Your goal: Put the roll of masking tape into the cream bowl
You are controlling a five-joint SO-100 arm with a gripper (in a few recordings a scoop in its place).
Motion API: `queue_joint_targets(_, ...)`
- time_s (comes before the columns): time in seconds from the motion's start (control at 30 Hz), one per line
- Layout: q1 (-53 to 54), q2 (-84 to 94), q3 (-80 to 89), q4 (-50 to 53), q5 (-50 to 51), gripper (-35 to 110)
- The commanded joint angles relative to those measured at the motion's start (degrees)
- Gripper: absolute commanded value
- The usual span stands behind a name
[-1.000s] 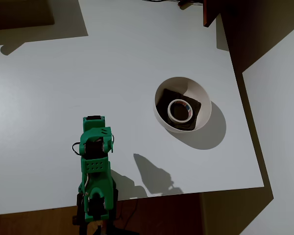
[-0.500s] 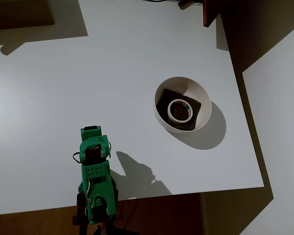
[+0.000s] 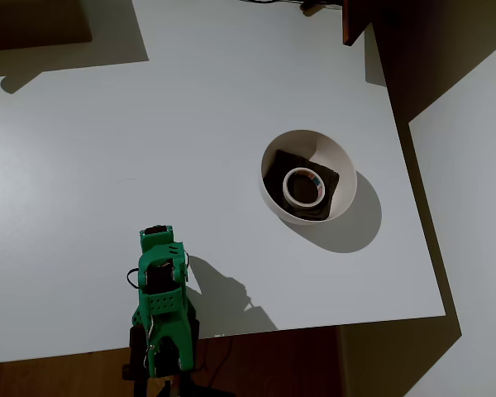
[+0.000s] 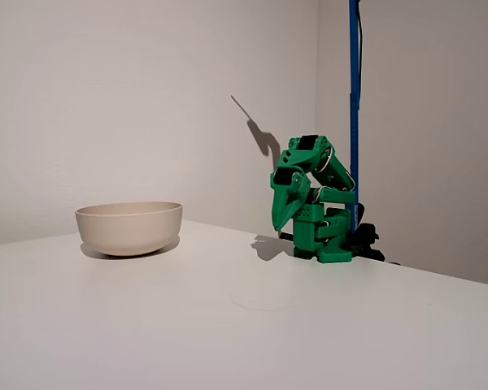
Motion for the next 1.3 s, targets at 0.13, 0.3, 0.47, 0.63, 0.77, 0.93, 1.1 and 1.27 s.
queue_joint_targets(0.13,-0.35,0.44,3.16,-0.35,1.05,-8)
queue_joint_targets(0.3,-0.44,0.44,5.1,0.09,2.11,-8)
queue_joint_targets(0.47,0.0,0.44,5.36,-0.09,2.02,-8)
queue_joint_targets(0.63,-0.09,0.44,5.45,-0.09,1.58,-8)
queue_joint_targets(0.77,1.23,0.44,5.45,-0.09,2.02,-6)
queue_joint_targets(0.93,1.23,0.44,5.45,-0.09,2.02,-7)
queue_joint_targets(1.1,1.23,0.44,5.45,-0.09,2.02,-8)
queue_joint_targets(1.27,1.23,0.44,5.45,-0.09,2.02,-8)
